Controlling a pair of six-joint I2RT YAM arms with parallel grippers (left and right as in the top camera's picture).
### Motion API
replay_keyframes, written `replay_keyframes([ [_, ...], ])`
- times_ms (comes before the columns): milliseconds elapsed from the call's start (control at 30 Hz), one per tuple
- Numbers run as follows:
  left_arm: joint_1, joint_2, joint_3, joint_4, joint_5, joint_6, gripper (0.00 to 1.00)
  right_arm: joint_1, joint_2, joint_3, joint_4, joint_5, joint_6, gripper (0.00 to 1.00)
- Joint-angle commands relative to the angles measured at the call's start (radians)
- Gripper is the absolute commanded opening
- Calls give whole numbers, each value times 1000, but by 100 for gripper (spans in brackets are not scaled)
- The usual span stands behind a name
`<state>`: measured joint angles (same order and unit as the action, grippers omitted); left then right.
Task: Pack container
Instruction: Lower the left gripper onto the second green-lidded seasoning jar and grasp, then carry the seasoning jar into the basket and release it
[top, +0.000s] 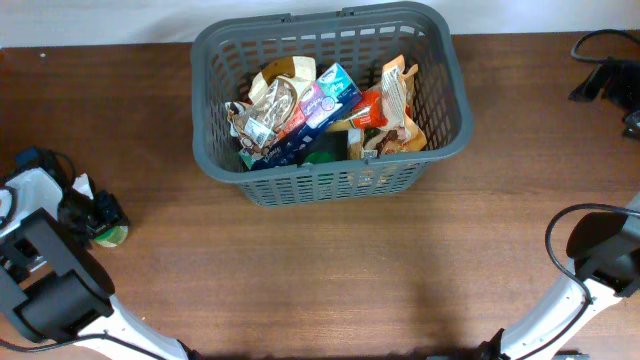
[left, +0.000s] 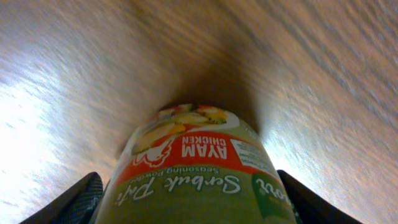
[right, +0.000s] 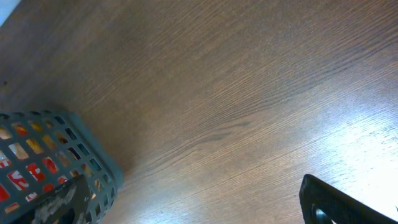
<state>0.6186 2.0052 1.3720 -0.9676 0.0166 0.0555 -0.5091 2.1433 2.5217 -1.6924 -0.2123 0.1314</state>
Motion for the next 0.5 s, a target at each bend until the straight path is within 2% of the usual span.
replay_keyframes([
  [0, -3, -8, 86, -69, 51, -3, 2, -2, 3, 1, -6, -13, 5, 99],
  [100, -14, -40, 206, -167, 51, -3, 2, -2, 3, 1, -6, -13, 5, 99],
  [267, -81, -124, 552, -343, 112, 39, 2, -2, 3, 1, -6, -13, 5, 99],
  [467, -245, -206, 872, -373, 278, 195, 2, -2, 3, 1, -6, -14, 5, 99],
])
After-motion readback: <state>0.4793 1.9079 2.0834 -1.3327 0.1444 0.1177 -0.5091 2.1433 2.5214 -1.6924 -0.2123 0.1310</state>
